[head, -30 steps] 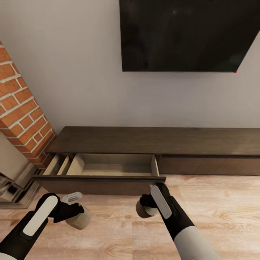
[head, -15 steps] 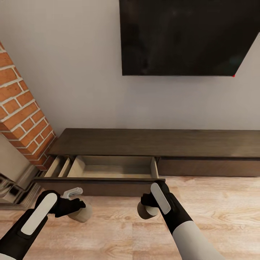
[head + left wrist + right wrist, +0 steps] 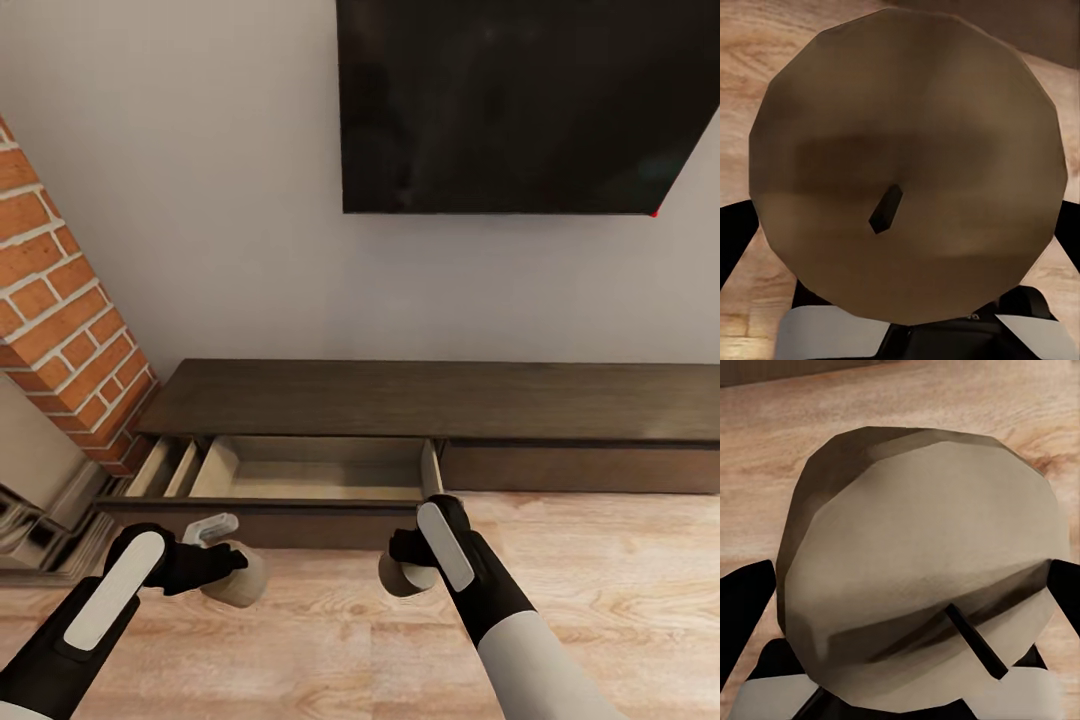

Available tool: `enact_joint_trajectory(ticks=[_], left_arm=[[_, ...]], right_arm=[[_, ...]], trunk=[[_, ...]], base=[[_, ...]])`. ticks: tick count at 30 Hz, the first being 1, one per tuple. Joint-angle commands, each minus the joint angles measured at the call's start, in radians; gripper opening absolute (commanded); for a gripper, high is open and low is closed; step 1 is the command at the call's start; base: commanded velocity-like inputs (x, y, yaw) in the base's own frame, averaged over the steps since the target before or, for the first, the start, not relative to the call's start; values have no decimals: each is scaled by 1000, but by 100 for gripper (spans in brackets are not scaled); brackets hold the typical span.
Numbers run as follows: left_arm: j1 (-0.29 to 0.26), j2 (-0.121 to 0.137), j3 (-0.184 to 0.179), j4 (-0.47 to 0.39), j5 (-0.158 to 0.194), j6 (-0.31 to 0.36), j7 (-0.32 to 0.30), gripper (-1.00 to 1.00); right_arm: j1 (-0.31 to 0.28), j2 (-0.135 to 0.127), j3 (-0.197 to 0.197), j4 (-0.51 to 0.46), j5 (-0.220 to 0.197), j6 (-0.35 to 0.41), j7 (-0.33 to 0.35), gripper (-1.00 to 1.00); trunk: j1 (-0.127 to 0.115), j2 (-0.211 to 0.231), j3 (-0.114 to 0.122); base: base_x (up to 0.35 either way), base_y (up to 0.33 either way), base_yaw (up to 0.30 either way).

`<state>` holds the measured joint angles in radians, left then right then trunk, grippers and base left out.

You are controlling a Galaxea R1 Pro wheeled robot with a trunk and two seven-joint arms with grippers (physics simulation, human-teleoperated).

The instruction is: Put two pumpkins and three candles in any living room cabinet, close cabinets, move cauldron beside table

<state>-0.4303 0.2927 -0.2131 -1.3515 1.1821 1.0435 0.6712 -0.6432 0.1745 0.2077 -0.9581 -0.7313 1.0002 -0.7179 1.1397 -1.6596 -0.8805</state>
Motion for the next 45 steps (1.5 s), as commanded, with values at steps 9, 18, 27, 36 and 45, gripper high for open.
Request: enact_joint_trajectory(ticks=[9, 18, 27, 36, 45], left_arm=[[-1, 4, -6, -24, 11, 1, 8, -100], [-1, 5, -11, -61, 13, 1, 8, -100], [-1, 8, -5, -69, 11, 1, 8, -100], [-1, 8, -5, -69, 11, 1, 8, -100], [-1, 8, -3, -69, 11, 1, 8, -100]], right_arm=[[0, 0, 4, -4, -11, 1, -5, -100], [0, 0, 4, -2, -32, 3, -4, -100], [0, 0, 6, -3, -33, 3, -4, -100], [0, 0, 6, -2, -33, 2, -3, -100], [0, 0, 6, -2, -33, 2, -1, -100]], trunk=[[0, 0, -1], [0, 0, -1], [0, 0, -1], [0, 0, -1], [0, 0, -1]], base=[[231, 239, -32], [142, 166, -200], [-187, 192, -90], [2, 88, 103], [50, 56, 140]])
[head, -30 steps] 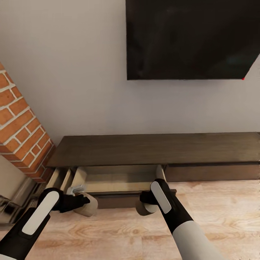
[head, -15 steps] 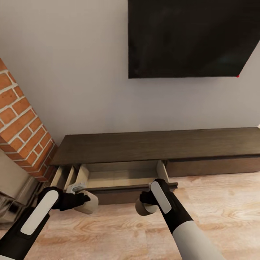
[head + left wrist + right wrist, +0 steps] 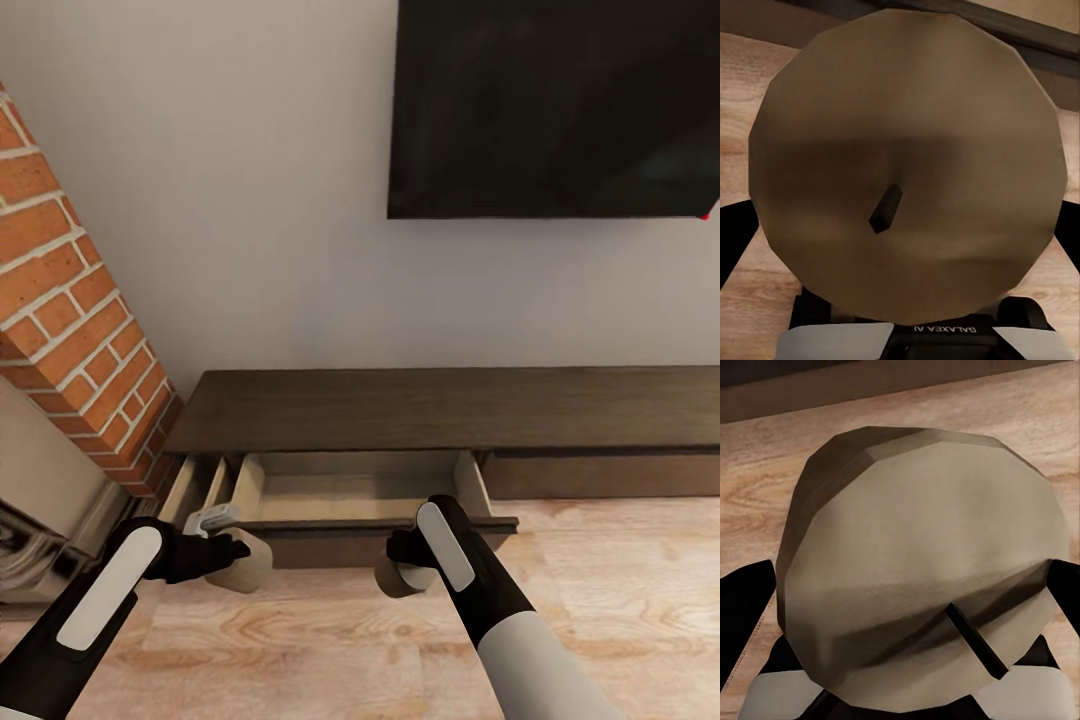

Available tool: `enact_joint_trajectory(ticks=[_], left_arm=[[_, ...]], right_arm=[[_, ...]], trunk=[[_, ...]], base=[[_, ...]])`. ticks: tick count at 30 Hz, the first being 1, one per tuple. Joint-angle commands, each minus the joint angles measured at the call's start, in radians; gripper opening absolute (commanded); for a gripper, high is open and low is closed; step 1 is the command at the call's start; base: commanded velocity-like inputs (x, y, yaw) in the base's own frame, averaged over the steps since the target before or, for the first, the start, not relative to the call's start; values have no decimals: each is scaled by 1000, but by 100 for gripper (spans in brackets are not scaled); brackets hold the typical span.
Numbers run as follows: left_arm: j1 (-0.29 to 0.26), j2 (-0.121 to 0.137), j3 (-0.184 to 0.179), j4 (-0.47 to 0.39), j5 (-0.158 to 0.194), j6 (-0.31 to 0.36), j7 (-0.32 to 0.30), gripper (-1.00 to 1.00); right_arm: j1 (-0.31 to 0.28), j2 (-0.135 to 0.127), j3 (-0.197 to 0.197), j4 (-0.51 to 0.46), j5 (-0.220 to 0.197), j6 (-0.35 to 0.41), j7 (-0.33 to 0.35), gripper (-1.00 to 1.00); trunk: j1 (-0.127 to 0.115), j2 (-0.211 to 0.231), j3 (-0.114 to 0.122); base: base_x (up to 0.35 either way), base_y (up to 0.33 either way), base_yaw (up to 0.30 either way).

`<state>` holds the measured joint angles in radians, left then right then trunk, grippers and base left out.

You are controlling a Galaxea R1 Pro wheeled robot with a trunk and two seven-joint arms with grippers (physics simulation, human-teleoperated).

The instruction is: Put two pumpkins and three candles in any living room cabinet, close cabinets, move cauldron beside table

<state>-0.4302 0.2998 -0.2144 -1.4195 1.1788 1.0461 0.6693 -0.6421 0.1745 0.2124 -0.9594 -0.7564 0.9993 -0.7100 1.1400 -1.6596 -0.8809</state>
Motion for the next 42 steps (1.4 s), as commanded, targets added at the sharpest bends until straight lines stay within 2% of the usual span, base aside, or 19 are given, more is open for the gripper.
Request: enact_joint_trajectory(ticks=[1, 15, 30, 42], left_arm=[[-1, 1, -1, -1, 15, -2, 10, -100], [-1, 1, -1, -1, 16, 0, 10, -100], [-1, 2, 0, -1, 14, 0, 10, -100], [-1, 2, -2, -1, 13, -1, 10, -100]], right_arm=[[-1, 0, 1, -1, -8, 3, -9, -100], [-1, 0, 1, -2, -8, 4, -9, -100], [-1, 0, 2, -1, -8, 2, -8, -100], [-1, 0, 2, -1, -9, 4, -8, -100]], trunk=[[0, 0, -1], [-50, 91, 40], [-50, 91, 40], [-50, 91, 40]], base=[[31, 29, 9], [3, 3, 1], [57, 20, 0], [194, 58, 0]])
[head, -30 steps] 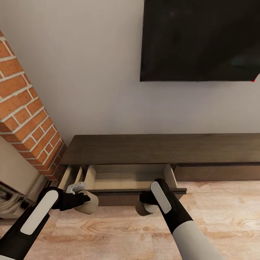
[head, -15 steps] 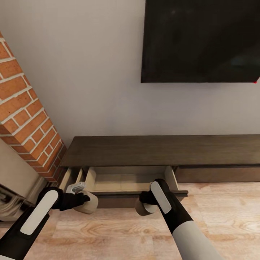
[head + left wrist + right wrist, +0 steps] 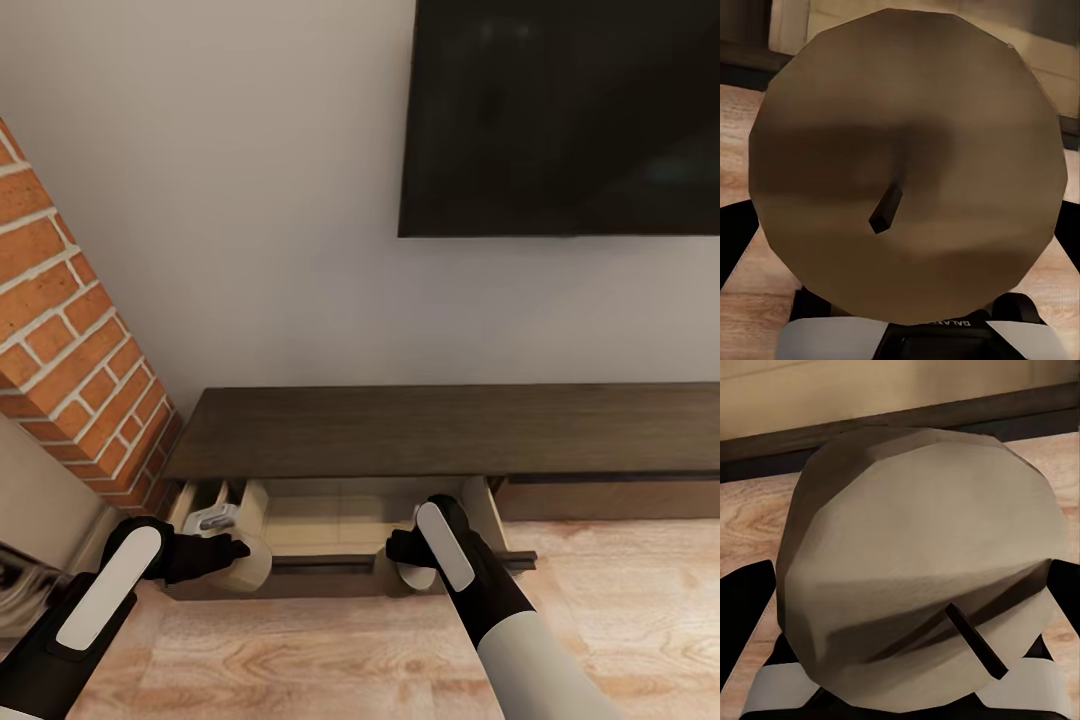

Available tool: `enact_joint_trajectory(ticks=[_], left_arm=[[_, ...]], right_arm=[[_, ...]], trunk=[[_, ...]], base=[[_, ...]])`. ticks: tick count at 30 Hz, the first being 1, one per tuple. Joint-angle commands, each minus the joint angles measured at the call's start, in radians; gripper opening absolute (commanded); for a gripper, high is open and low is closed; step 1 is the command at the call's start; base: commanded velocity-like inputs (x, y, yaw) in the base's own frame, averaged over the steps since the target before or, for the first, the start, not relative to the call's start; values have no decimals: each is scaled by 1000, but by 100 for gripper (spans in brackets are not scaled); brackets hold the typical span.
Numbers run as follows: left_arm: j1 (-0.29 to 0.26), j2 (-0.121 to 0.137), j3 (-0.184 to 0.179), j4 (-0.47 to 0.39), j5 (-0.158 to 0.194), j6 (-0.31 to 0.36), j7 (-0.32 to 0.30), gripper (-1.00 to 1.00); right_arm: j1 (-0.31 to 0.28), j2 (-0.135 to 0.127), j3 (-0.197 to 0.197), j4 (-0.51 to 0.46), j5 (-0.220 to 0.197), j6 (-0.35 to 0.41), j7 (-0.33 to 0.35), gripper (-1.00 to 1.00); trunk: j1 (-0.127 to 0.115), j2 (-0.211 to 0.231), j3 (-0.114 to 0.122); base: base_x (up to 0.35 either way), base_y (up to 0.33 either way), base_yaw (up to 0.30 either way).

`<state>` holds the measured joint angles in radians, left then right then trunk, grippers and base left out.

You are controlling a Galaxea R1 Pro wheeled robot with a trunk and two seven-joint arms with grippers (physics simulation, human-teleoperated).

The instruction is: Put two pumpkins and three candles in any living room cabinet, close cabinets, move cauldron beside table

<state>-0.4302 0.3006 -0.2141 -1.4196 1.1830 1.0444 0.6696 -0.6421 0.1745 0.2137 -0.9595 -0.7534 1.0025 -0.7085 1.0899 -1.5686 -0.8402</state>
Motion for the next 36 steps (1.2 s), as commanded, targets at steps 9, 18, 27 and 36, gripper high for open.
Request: enact_joint_trajectory(ticks=[9, 18, 27, 36], left_arm=[[-1, 1, -1, -1, 9, 1, 10, -100], [-1, 0, -2, -1, 9, 0, 10, -100], [-1, -3, -2, -1, 9, -1, 12, -100], [-1, -9, -18, -2, 9, -42, 13, -100]], right_arm=[[-1, 0, 1, -1, -11, 1, -8, -100], [-1, 0, 4, -1, -11, -1, 13, -100], [-1, 0, 177, -1, -11, -148, 21, -100], [-1, 0, 235, -1, -9, -198, 20, -100]], trunk=[[0, 0, -1], [0, 0, -1], [0, 0, -1], [0, 0, -1]], base=[[139, 113, -8], [97, 58, -91], [61, 4, -2], [11, 0, 0]])
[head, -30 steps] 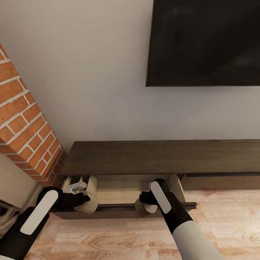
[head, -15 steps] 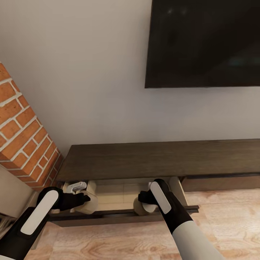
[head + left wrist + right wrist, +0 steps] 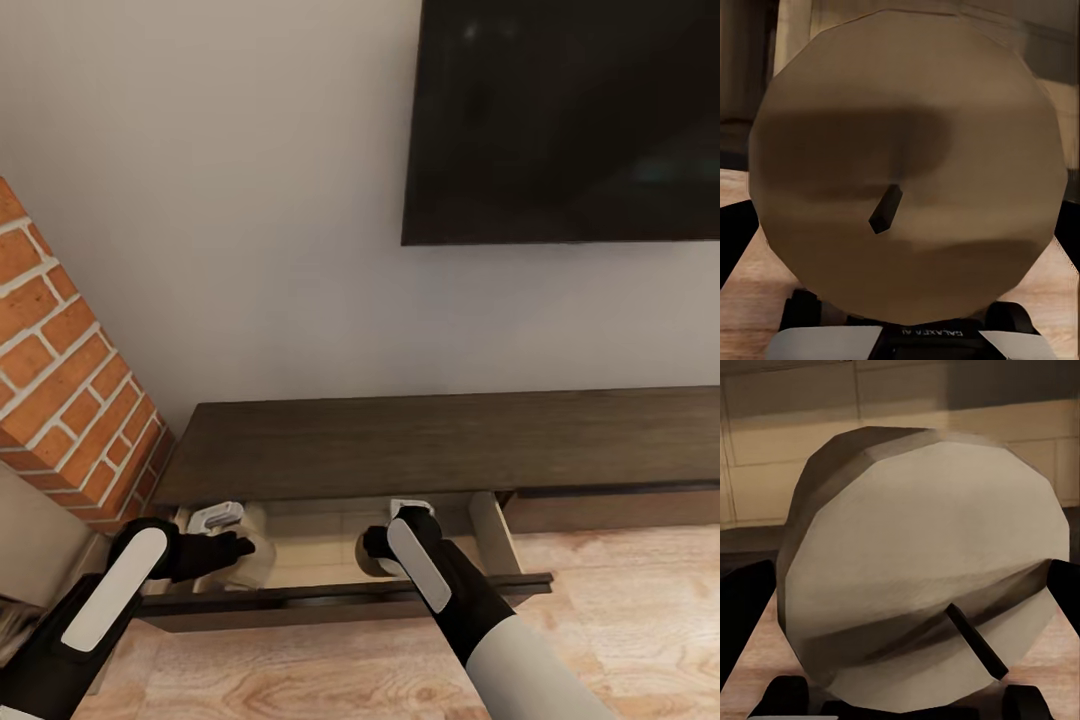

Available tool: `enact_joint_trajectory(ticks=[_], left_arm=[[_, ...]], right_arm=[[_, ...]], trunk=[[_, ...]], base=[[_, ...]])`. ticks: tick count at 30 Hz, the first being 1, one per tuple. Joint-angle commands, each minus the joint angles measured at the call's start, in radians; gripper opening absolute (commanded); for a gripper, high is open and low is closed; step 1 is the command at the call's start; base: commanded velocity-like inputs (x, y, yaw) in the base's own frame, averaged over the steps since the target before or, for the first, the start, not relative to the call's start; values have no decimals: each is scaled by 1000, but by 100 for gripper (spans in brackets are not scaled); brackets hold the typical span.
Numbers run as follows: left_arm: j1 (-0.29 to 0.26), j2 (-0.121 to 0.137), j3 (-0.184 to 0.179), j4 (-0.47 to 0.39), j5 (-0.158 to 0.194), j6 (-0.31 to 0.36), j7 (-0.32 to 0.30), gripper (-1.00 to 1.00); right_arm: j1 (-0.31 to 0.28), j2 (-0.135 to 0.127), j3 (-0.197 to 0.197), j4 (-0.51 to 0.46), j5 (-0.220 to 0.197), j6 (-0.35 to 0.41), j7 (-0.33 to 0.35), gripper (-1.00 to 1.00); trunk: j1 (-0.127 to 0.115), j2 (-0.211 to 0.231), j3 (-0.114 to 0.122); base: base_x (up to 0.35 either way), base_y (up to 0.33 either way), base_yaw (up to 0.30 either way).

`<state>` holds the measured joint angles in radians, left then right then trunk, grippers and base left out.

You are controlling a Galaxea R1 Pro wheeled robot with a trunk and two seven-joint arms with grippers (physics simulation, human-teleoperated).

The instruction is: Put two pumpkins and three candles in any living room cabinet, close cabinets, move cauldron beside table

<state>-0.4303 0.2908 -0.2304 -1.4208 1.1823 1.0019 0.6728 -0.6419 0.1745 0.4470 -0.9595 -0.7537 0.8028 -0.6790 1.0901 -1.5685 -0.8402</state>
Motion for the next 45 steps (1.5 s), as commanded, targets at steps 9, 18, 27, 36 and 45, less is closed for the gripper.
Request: enact_joint_trajectory(ticks=[9, 18, 27, 36, 45], left_arm=[[-1, -4, -165, 2, -53, -206, 11, -100], [-1, -138, -196, 55, -192, -242, 20, -100], [-1, -216, -199, 130, -295, -295, 25, -100], [-1, -219, -201, 143, -298, -325, 25, -100], [-1, -220, -203, 143, -298, -330, 25, -100]], right_arm=[[-1, 0, 57, -2, -8, -36, -10, -100], [-1, 0, 124, -4, -8, -64, -12, -100], [-1, 0, 130, -4, -8, -65, -11, -100], [-1, 0, 133, -4, -8, -67, -13, -100], [-1, 0, 132, -3, -9, -66, -11, -100]], trunk=[[0, 0, -1], [0, 0, -1], [0, 0, -1], [0, 0, -1], [0, 0, -1]], base=[[100, 0, 0], [22, 0, 0], [37, 28, 0], [-3, 117, 0], [-37, 64, 0]])
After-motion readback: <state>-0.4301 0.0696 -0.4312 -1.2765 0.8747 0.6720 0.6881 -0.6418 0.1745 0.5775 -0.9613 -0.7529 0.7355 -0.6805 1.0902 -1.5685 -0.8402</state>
